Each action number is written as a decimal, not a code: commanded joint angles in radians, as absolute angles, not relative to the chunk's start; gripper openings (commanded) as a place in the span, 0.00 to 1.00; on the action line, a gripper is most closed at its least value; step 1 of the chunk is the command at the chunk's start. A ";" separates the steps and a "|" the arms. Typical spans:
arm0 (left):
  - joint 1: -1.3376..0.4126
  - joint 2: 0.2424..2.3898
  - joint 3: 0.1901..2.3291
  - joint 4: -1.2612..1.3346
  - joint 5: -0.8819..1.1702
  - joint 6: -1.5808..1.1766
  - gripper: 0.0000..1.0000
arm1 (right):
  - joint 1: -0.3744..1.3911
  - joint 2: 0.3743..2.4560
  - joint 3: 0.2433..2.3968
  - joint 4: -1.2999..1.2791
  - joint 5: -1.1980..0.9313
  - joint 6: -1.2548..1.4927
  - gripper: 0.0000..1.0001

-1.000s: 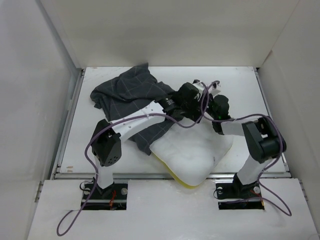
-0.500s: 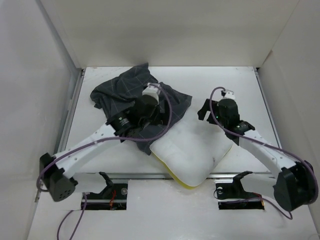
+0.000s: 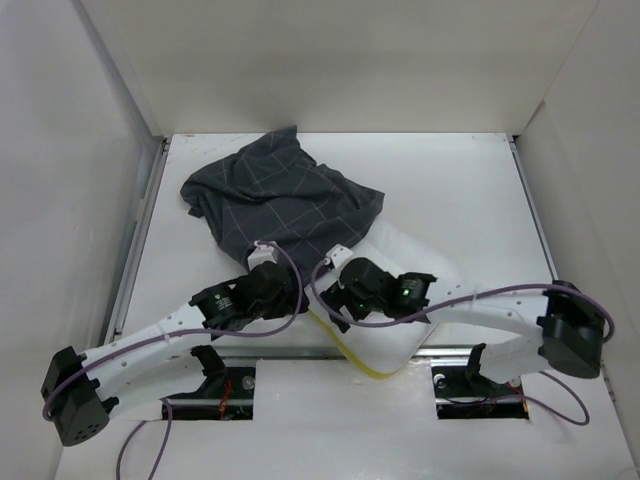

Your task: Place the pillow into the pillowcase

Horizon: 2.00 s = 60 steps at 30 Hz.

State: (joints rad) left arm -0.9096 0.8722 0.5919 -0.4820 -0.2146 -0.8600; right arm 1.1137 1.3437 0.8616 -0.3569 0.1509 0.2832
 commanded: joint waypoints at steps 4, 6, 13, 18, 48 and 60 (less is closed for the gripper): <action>-0.914 0.861 0.566 -0.448 -0.233 -0.950 0.91 | 1.154 1.508 0.882 -0.256 0.277 0.278 0.95; -0.914 0.861 0.566 -0.448 -0.242 -0.940 0.90 | 1.154 1.575 0.897 -0.256 0.354 0.326 0.57; -0.914 0.883 0.538 -0.400 -0.232 -0.950 0.84 | 1.154 1.439 0.936 -0.287 0.488 0.378 0.00; -0.914 0.939 0.572 -0.411 -0.339 -0.969 0.83 | 1.154 1.374 0.982 -0.339 0.500 0.353 0.00; -1.035 0.967 0.940 -0.471 -0.063 -0.695 0.00 | 0.983 1.543 1.166 0.369 0.753 0.371 0.00; -1.035 1.111 0.973 -0.569 -0.035 -0.719 0.33 | 0.983 1.690 1.067 0.449 0.482 0.603 0.13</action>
